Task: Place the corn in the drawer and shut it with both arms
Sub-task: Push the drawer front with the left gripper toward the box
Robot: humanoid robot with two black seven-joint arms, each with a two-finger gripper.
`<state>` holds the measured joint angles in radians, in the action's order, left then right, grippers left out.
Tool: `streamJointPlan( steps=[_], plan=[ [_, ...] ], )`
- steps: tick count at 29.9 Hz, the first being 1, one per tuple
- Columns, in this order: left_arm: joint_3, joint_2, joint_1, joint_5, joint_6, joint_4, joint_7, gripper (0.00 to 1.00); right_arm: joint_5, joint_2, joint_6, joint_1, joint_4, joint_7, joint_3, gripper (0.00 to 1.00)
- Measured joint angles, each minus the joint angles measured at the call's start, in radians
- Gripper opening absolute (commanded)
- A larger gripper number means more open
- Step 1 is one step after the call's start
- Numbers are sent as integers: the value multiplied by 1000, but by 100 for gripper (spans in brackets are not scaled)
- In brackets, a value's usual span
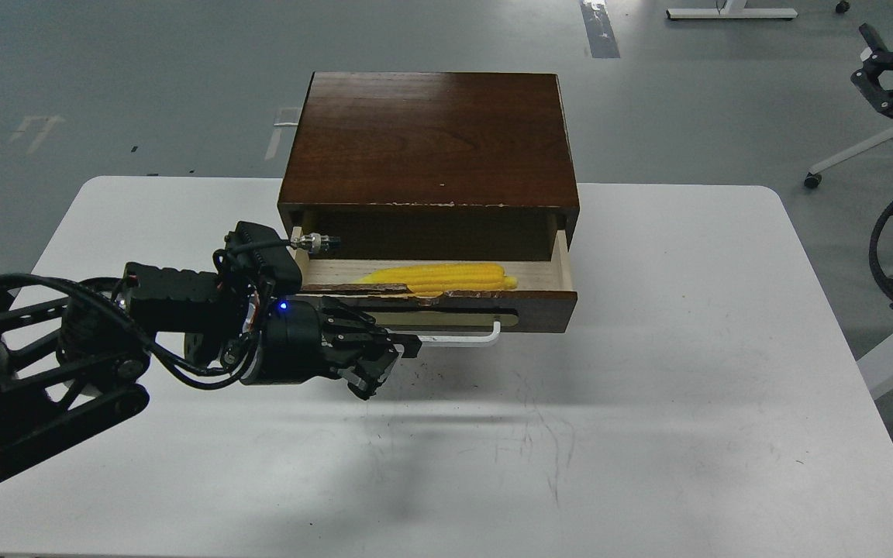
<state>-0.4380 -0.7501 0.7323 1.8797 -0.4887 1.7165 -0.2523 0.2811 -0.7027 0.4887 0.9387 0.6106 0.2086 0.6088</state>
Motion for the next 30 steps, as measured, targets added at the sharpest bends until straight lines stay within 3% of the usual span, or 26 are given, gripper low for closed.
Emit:
streamJointPlan(
  steps=[30],
  plan=[
    [46, 2, 7, 64, 0, -20, -2, 0, -2, -36, 0, -23, 1, -1, -8, 100]
  ],
)
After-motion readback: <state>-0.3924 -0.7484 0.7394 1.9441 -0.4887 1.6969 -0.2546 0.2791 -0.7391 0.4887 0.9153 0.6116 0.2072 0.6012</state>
